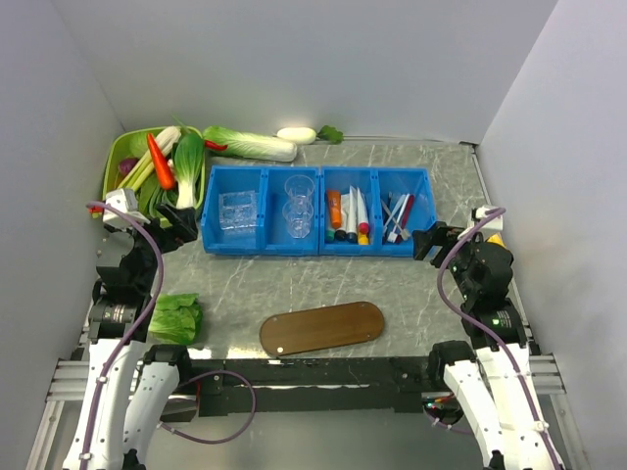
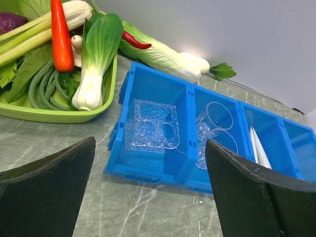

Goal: Prepare toiletry sets of a toothbrush and toothpaste on the tray

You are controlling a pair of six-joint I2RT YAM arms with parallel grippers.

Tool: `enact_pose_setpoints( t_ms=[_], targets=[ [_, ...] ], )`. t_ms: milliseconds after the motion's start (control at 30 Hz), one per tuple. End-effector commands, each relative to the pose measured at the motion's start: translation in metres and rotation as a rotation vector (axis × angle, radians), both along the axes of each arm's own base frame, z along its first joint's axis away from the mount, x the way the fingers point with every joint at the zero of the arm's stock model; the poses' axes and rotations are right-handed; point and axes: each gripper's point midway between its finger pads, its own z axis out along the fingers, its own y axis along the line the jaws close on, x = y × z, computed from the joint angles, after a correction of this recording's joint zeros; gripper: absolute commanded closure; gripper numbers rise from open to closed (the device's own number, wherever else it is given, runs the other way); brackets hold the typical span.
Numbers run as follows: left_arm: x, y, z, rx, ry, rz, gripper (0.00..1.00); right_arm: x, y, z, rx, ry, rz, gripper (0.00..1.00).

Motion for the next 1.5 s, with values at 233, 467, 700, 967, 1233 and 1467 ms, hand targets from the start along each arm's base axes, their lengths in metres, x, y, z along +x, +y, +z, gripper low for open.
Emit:
enact_pose_setpoints(
  t_ms=[233, 467, 700, 967, 1233, 1467],
  targets=[
    [0.009, -0.014, 0.009, 0.042, -0.041, -0.069, 0.09, 0.001, 0.014, 0.023, -0.046, 0.024, 0.077, 0.26],
    [0.040, -0.071, -0.019, 0.173, 0.147, -0.163, 0.14, 0.009, 0.037, 0.012, -0.099, 0.097, 0.150, 0.29],
    [0.067, -0.166, -0.018, 0.228, 0.198, -0.387, 0.25, 0.009, 0.049, 0.010, -0.101, 0.109, 0.186, 0.31],
    [0.112, -0.231, -0.089, 0.299, 0.467, -0.483, 0.32, 0.007, 0.050, 0.013, -0.100, 0.102, 0.187, 0.31],
    [0.135, -0.235, -0.111, 0.348, 0.508, -0.421, 0.34, 0.005, 0.051, 0.012, -0.103, 0.099, 0.199, 0.31],
    [0.147, -0.235, -0.148, 0.396, 0.592, -0.394, 0.36, 0.005, 0.054, 0.006, -0.105, 0.112, 0.215, 0.30]
  ],
)
